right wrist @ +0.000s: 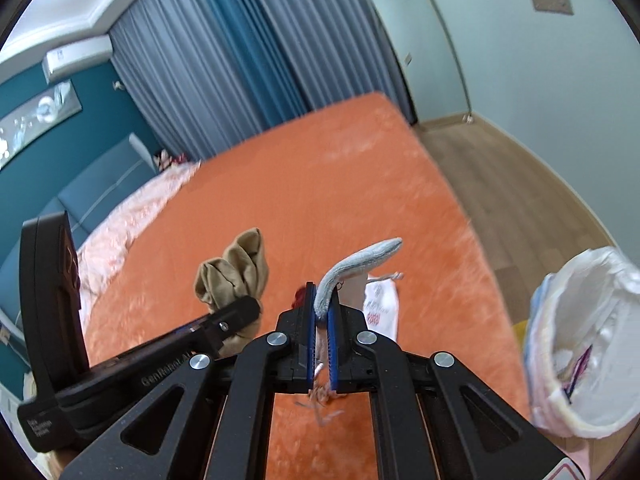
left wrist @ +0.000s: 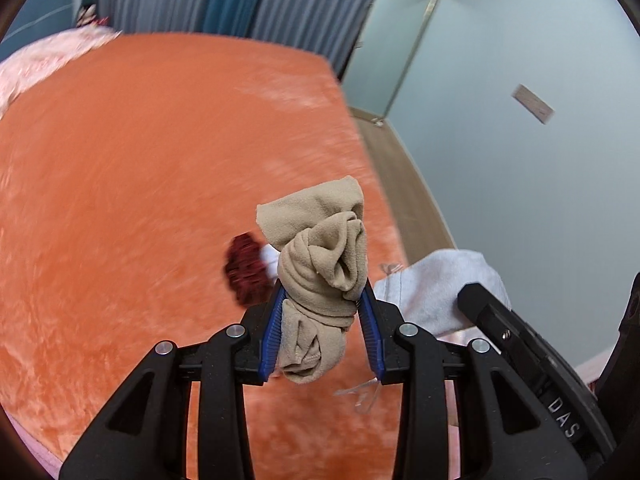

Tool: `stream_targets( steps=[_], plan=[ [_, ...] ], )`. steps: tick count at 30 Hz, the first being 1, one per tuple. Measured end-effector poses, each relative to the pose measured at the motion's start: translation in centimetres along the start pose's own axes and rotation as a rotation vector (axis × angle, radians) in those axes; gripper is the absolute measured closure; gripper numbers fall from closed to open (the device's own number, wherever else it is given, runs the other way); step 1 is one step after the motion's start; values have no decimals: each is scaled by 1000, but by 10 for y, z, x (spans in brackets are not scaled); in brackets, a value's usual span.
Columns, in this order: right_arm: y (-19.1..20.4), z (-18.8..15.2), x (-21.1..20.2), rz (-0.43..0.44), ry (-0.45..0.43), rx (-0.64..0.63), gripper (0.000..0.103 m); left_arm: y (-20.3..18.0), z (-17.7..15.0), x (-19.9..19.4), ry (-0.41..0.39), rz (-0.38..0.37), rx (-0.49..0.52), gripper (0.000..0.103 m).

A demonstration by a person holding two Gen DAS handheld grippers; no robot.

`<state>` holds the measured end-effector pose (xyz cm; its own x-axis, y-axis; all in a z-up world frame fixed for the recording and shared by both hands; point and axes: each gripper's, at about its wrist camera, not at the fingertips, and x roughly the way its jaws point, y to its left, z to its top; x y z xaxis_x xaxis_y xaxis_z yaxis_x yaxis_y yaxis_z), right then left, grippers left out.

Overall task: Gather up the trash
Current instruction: 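Carry stocking and grey pouch over the bin and open both tools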

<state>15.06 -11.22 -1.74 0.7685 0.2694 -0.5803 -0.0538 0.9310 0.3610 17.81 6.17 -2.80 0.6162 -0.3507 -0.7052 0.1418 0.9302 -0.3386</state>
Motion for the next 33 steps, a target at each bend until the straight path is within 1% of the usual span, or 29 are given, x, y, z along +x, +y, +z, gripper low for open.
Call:
stream_targets(
  steps=[5,12,16,21,23,29,33],
  plan=[
    [-25,13,-41,-44,-84,18,98,-43,0,-10,-23,-41,64,70],
    [-74,15,-88,-115,-161,82,98,-103,-2,-17,-35,-95,164,69],
    [-103,14,-112,-156,-196,124,98,-139,-10,-17,-29,-129,225,69],
    [-134,8,-135,-208,-228,176,98,-178,-20,-15,-19,-176,302,69],
    [-145,5,-142,-227,-236,198,98,-195,-24,-11,-4,-199,334,69],
    [-178,-6,-158,-275,-251,259,98,-229,-37,-1,23,-252,397,69],
    [-193,-12,-164,-297,-255,287,98,-243,-41,10,47,-281,414,69]
  ],
)
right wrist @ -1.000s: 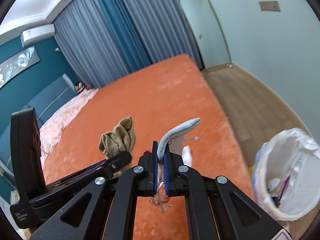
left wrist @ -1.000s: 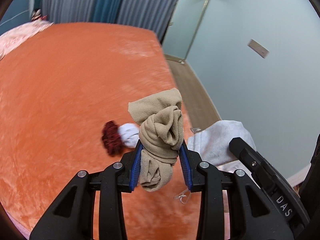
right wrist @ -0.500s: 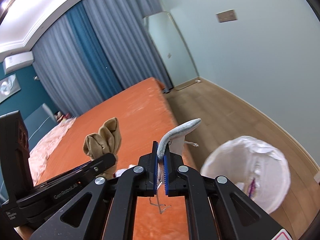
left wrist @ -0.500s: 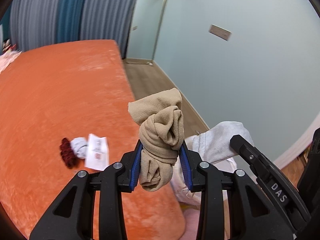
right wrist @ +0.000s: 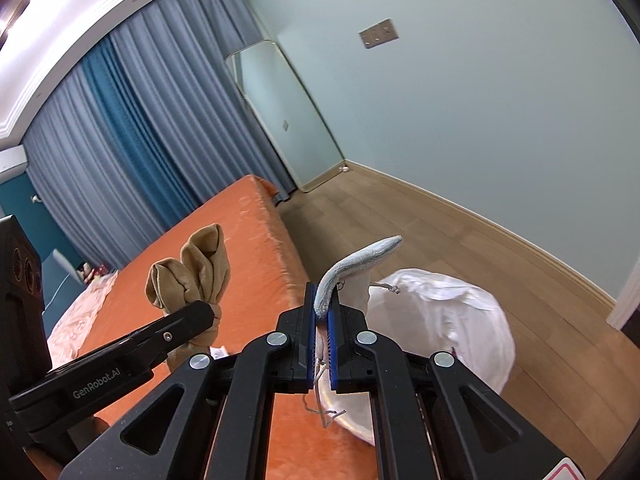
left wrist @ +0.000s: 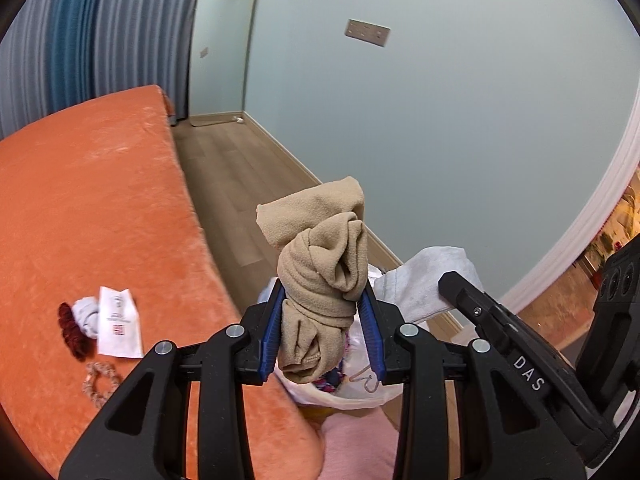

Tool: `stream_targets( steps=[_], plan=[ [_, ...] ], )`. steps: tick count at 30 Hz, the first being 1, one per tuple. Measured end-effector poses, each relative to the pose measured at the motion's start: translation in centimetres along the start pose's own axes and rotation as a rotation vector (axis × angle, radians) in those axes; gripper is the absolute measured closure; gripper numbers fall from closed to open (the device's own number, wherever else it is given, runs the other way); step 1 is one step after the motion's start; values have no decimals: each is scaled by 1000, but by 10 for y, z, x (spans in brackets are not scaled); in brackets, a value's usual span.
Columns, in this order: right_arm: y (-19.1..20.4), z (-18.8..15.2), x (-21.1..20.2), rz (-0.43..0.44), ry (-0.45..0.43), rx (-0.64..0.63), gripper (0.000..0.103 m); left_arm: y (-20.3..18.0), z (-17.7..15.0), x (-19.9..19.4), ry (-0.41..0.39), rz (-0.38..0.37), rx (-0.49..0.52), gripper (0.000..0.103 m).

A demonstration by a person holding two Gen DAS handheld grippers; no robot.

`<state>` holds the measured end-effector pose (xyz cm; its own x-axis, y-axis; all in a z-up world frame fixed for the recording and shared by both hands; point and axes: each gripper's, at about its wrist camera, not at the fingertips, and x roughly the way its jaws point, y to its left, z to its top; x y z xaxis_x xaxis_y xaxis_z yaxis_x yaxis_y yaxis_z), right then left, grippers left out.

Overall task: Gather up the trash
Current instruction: 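Carry stocking and grey pouch over the bin and open both tools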

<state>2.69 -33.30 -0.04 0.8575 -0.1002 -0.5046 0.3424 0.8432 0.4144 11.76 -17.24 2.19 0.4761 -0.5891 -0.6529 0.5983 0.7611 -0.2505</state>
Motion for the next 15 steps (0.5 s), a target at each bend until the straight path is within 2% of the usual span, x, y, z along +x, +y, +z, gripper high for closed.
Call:
stream_targets(
  steps=[15],
  plan=[
    [-28,-8,1,-51,12,48,98,-31,-3,37,57,-54,53,67]
  ],
)
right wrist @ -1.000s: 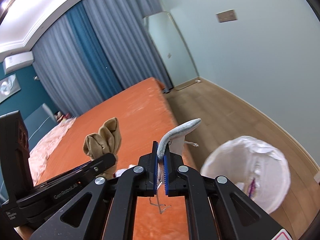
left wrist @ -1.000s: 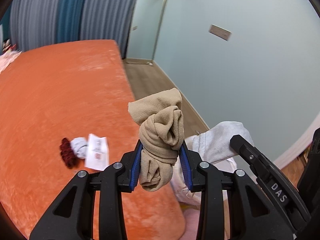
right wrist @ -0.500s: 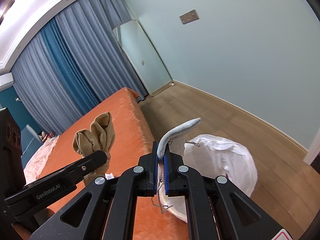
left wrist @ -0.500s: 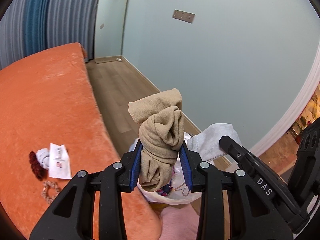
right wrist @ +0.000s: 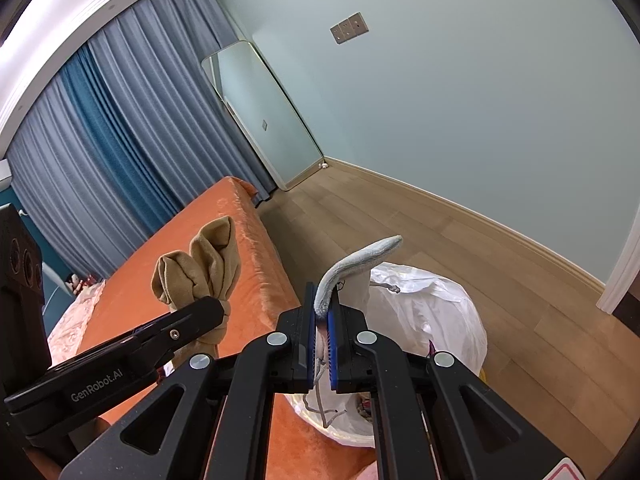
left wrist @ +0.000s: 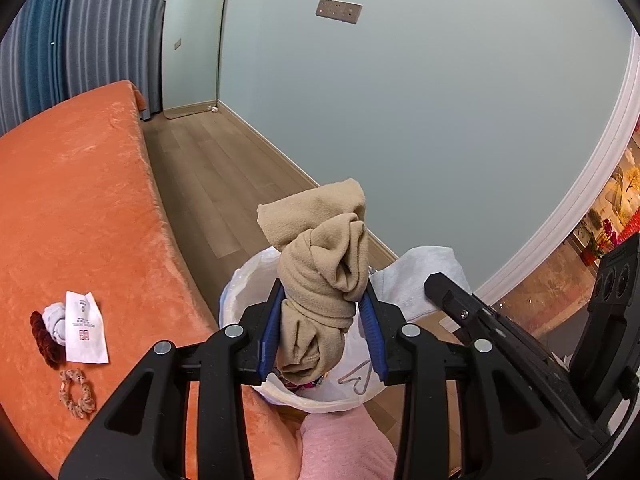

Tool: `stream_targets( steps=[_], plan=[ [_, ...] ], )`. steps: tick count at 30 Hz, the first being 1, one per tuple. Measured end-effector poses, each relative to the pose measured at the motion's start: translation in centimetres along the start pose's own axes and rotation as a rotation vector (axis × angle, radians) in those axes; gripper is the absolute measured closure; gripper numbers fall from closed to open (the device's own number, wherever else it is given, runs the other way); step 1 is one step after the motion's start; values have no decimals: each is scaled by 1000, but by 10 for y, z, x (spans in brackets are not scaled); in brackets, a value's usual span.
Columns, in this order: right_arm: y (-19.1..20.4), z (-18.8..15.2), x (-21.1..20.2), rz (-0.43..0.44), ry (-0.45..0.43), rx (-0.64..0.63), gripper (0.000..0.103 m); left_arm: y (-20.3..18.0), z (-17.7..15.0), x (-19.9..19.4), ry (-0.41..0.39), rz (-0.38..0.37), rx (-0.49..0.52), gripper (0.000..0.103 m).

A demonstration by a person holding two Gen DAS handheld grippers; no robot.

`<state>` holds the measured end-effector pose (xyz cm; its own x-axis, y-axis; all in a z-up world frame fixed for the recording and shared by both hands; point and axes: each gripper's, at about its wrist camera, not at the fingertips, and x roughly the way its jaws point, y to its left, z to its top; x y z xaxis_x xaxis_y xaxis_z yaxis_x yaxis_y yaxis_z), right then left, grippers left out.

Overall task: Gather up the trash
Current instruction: 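Carry stocking and grey pouch over the bin and open both tools, then move both tools back over the pile on the bed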

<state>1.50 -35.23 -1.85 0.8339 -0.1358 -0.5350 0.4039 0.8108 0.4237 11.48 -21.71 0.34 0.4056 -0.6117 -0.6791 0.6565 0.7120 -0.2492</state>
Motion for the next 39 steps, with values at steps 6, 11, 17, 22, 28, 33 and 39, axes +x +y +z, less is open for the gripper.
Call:
stream_targets(
  steps=[6,11,17,22,28,33,39],
  plan=[
    [-1,-1,4,-8,9,3,97,-3,-1,8,6,-6,4,67],
    [-1,2,7,-25,15,7,89,1,1,6,-14,14,-38,38],
    [5,6,7,-29,13,3,67,7,4,1,-24,32,-59,37],
    [15,2,8,-20,25,-28,63,17,2,-9,-36,45,-86,37],
    [31,-4,10,-8,42,-54,62,35,-2,-23,-51,71,-126,37],
    [48,-9,12,6,57,-86,61,57,-7,-38,-69,89,-169,37],
    [73,-17,13,31,71,-130,55,81,-14,-56,-89,118,-216,37]
  ],
)
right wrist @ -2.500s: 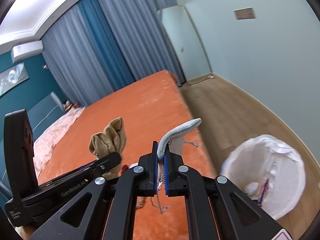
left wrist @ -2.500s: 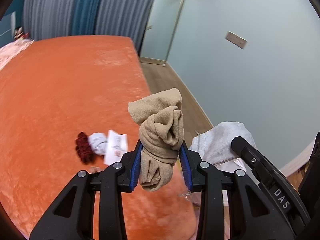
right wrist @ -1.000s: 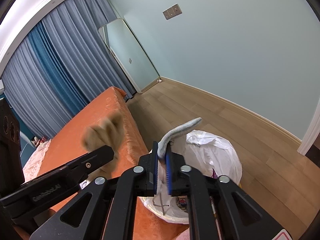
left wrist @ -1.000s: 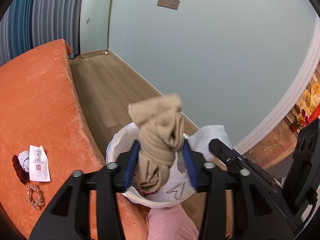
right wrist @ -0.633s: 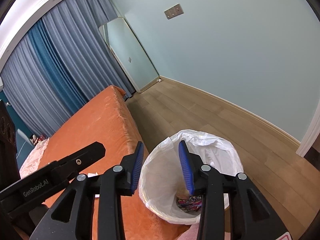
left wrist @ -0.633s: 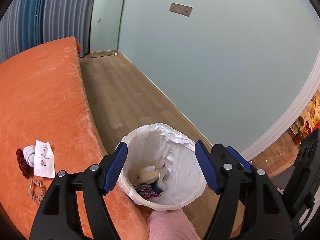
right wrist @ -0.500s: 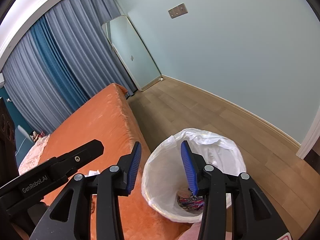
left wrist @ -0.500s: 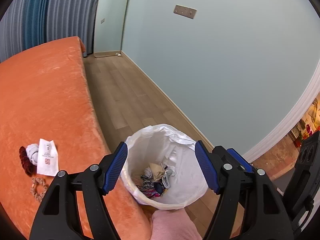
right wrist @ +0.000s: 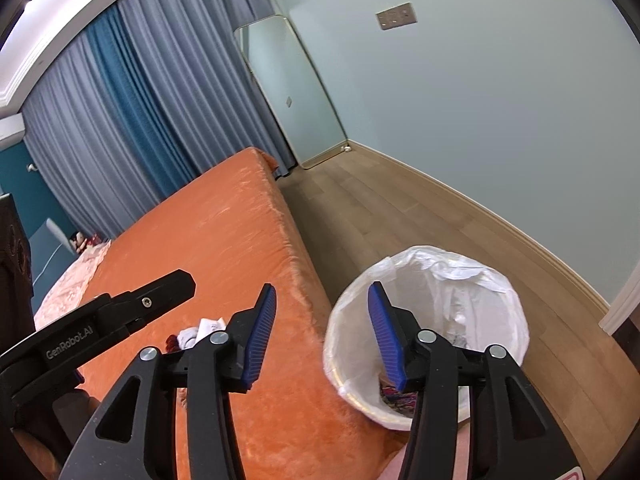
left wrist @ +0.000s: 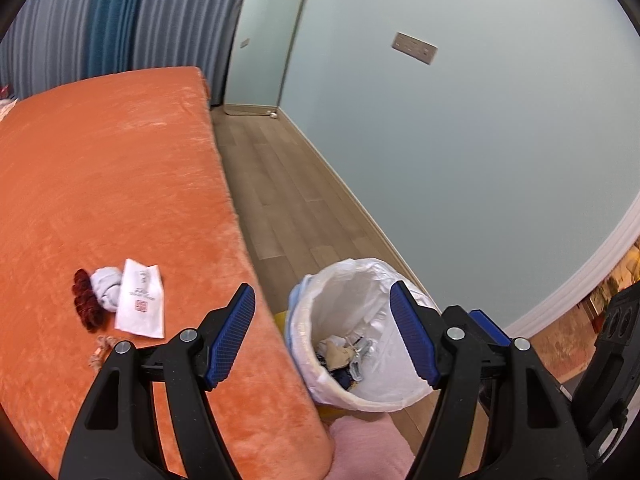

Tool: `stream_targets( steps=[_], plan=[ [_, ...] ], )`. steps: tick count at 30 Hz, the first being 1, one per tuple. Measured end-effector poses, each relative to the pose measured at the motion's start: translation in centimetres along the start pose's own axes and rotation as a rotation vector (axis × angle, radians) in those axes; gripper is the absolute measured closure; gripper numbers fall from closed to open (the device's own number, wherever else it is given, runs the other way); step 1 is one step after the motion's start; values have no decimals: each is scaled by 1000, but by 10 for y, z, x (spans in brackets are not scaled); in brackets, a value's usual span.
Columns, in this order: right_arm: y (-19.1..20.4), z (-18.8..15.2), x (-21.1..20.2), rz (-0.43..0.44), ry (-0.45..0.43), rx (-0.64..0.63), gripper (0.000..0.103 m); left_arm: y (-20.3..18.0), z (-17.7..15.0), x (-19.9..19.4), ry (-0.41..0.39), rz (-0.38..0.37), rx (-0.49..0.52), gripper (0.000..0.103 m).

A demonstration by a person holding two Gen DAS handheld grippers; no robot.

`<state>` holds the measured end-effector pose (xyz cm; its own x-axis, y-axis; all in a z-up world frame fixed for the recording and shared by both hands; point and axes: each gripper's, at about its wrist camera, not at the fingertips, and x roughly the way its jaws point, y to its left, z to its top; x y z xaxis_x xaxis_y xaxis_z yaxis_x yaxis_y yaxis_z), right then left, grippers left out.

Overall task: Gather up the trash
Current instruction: 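Move both tools back over the pile on the bed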

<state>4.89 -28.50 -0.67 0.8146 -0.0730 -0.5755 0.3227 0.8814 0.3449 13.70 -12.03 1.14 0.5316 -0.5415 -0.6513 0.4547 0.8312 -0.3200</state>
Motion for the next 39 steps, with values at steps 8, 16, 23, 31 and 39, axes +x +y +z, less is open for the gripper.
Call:
stream_targets(
  steps=[8,16,23,31,39],
  plan=[
    [37,-13,11,31,42,-65,54,53,-6,-13,-6,72,-88,35],
    [74,-31,28,64,95,-126,54,110,-22,-20,6,146,-184,35],
    [105,-47,51,88,153,-178,54,160,-41,-16,38,215,-262,35],
    [134,-70,91,103,239,-225,54,221,-74,7,126,299,-362,35],
    [162,-91,147,109,332,-275,54,266,-101,43,230,350,-412,39]
  ],
)
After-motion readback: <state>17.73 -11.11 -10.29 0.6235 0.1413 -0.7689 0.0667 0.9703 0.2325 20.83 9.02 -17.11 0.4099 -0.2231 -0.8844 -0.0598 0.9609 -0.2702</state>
